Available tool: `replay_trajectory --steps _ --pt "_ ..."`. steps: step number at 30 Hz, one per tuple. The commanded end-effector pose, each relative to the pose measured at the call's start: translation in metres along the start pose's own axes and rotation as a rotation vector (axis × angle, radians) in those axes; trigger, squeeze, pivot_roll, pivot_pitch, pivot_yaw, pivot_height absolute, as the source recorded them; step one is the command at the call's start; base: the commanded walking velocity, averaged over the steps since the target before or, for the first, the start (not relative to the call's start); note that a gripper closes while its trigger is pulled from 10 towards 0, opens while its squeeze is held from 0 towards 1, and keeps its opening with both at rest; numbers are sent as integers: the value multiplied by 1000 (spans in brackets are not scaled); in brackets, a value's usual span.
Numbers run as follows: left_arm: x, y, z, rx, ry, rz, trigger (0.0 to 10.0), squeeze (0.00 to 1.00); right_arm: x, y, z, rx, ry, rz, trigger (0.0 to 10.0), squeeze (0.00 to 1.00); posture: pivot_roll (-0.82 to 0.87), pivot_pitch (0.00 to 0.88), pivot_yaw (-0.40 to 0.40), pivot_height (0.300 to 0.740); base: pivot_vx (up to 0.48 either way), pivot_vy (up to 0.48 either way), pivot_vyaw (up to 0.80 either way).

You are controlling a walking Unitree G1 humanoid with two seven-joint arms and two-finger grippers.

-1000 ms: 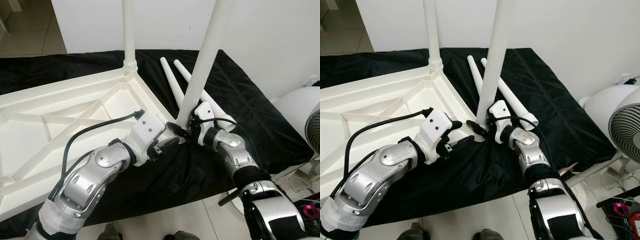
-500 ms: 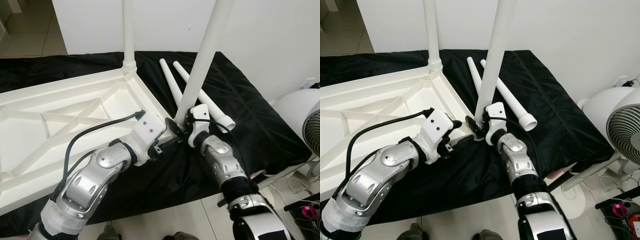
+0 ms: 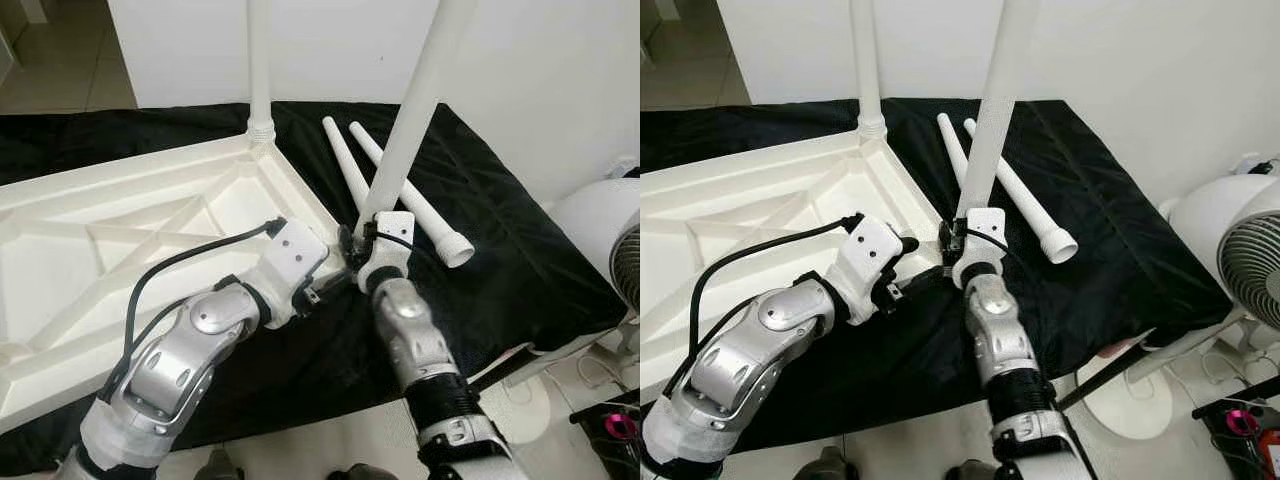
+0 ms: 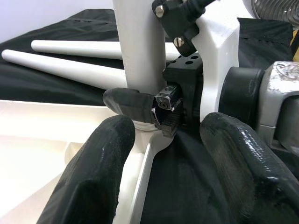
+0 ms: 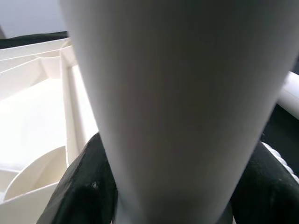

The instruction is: Building children table

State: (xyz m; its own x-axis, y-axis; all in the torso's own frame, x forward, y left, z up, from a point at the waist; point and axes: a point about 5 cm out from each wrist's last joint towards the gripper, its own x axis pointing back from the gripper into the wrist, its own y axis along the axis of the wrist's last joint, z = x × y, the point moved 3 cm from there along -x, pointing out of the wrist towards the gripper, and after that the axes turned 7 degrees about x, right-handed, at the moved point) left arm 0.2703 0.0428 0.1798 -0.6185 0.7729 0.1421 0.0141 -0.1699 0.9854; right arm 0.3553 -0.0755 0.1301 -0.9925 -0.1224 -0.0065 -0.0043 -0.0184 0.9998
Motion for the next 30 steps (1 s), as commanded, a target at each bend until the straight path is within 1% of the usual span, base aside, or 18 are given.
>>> replay_trajectory --steps 1,3,5,6,8,9,11,12,15,16,17,18,20,21,23,24,27,30 --pt "-1 0 7 -6 49 -8 10000 0 5 -4 9 -41 15 26 10000 0 10 19 -69 740 0 0 0" --pt "-1 0 7 -6 49 -8 10000 0 5 -4 9 -41 15 26 10000 0 10 19 -69 740 0 0 0" --pt "-2 2 8 -7 56 -16 10000 0 6 2 11 -40 63 -2 10000 0 10 14 -70 740 0 0 0" --pt "-3 3 9 -8 59 -19 10000 0 6 4 9 -45 75 -9 10000 945 9 7 -70 740 0 0 0" --pt "-3 3 10 -10 61 -21 10000 0 6 6 8 -49 82 -14 10000 945 9 7 -70 740 0 0 0" --pt "-3 3 10 -12 63 -23 10000 0 6 8 6 -49 87 -24 10000 1000 4 0 -69 740 0 0 0" --pt "-4 3 11 -15 64 -25 10000 0 6 11 2 -33 92 -41 10000 1000 -3 0 -67 740 0 0 0" --pt "-5 4 12 -21 60 -27 10000 0 6 14 -4 -13 97 -51 10000 1000 -9 0 -68 740 0 0 0" --pt "-5 3 12 -28 57 -26 10000 0 5 15 -7 -6 103 -54 10000 1000 -11 0 -66 740 0 0 0" --pt "-6 3 10 -32 48 -28 10000 0 5 16 -17 32 126 -56 10000 1000 -19 6 -63 740 0 0 0" --pt "-6 3 9 -33 46 -29 10000 0 5 16 -19 44 137 -53 10000 1000 -19 6 -63 740 0 0 0" --pt "-6 4 9 -31 43 -31 10000 0 6 16 -20 52 161 -52 10000 953 -19 10 -63 740 0 0 0" --pt "-6 4 8 -28 40 -32 10000 0 6 18 -21 59 175 -61 10000 953 -17 13 -63 740 0 0 0" --pt "-6 5 7 -29 35 -33 10000 0 6 19 -24 70 199 -67 10000 0 -17 13 -63 740 0 0 0" --pt "-7 3 4 -32 30 -28 10000 0 6 18 -31 130 295 -80 10000 0 -10 15 -55 740 0 0 0" --pt "-7 3 4 -32 30 -28 10000 0 6 18 -31 130 295 -80 10000 0 -10 15 -55 740 0 0 0" --pt "-7 1 1 -38 15 -17 10000 0 3 17 -35 217 414 -89 10000 0 -10 15 -42 740 0 0 0" --pt "-7 1 0 -39 5 -17 10000 0 1 17 -34 227 438 -89 10000 0 -10 15 -42 740 0 0 0"
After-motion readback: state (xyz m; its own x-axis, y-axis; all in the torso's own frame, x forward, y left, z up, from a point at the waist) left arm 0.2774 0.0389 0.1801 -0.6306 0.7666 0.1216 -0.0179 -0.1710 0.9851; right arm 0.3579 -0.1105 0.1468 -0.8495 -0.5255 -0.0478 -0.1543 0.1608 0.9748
